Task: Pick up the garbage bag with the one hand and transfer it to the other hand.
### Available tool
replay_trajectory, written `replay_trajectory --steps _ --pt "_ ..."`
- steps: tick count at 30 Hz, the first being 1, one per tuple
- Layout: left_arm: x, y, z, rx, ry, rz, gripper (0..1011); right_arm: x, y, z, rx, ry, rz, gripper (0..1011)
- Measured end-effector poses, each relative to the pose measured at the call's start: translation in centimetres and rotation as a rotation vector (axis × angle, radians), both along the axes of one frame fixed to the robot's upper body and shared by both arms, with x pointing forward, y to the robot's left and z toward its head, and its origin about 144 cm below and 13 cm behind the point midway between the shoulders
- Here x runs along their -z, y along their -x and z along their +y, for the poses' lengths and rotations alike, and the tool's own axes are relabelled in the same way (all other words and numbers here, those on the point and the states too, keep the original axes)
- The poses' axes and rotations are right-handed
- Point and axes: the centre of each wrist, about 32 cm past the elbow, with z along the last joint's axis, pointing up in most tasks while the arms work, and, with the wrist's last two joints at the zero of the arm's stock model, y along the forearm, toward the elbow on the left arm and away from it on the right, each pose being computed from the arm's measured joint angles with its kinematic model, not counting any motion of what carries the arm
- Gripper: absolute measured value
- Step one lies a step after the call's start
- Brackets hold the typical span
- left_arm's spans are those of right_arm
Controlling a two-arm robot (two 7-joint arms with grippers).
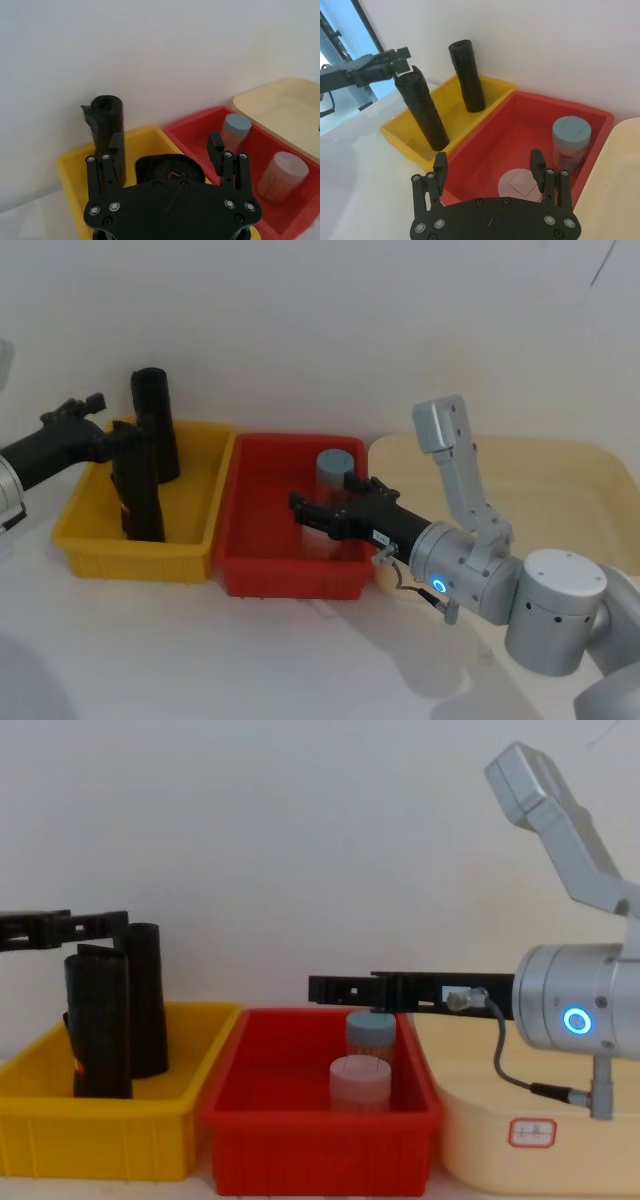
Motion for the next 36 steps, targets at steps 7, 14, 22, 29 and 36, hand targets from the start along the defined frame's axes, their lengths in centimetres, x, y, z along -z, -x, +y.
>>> replay_trajectory --steps 7,14,22,29,36 --pt "0.16 -0.08 -0.21 0.041 -0.019 0.008 1001 0.01 -0.04 -0.11 -0.003 -0.004 -0.001 1002" --pt "0.23 -0.06 -0.47 0.06 -0.047 0.014 1001 0.02 -0.05 -0.36 -0.005 -0.005 -0.001 1001" --pt "0.17 0.22 -0.71 0.018 -0.077 0.027 1001 0.03 0.05 -0.56 -0.01 -0.007 0.0 1002" --pt "0.15 0.53 -0.69 -0.033 -0.1 0.035 1001 0.09 0.21 -0.72 -0.014 -0.007 0.002 1002" --pt "0.23 0.68 -0.65 -0.056 -0.11 0.036 1001 0.18 0.36 -0.84 -0.013 -0.006 0.004 1001"
